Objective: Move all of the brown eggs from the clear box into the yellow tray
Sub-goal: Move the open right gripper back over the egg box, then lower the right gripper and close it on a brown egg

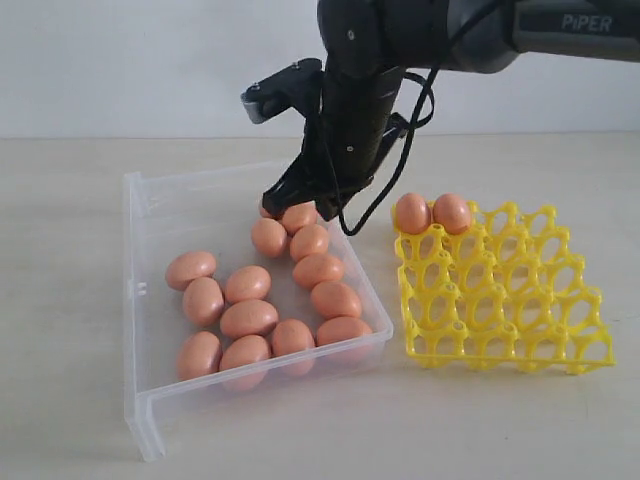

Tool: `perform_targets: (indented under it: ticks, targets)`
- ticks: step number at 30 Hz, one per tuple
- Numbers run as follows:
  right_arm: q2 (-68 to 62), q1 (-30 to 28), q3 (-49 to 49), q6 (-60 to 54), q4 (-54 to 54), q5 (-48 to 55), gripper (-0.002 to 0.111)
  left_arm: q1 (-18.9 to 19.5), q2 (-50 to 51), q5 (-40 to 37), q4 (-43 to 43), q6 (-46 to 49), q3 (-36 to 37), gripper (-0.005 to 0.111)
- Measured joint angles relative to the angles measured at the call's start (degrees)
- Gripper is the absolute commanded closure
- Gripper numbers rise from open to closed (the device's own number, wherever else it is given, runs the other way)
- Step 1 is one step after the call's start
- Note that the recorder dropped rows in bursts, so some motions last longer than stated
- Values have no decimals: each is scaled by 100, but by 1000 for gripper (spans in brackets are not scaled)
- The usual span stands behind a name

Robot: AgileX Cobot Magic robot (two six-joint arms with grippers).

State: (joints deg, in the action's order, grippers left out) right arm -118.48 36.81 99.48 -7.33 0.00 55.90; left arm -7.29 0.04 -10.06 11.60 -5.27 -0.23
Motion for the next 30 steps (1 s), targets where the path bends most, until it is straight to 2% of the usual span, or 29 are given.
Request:
perform_targets:
  ticks: [4, 6, 9, 17, 30]
  targets:
    - [-160, -119, 450, -347, 690, 128, 85, 0, 0, 0, 0, 0, 0, 103]
    - [-228, -125, 644, -405, 855, 128, 71, 0, 0, 0, 0, 0, 0, 103]
    - [-483, -133, 939, -436, 1029, 202, 58, 0, 0, 0, 0, 0, 0, 103]
    - [-1515, -133, 1851, -544, 1081, 854, 58, 0, 0, 0, 0, 0, 0, 103]
    - [-2169, -77, 3026, -864, 1096, 883, 58, 0, 0, 0, 0, 0, 0, 103]
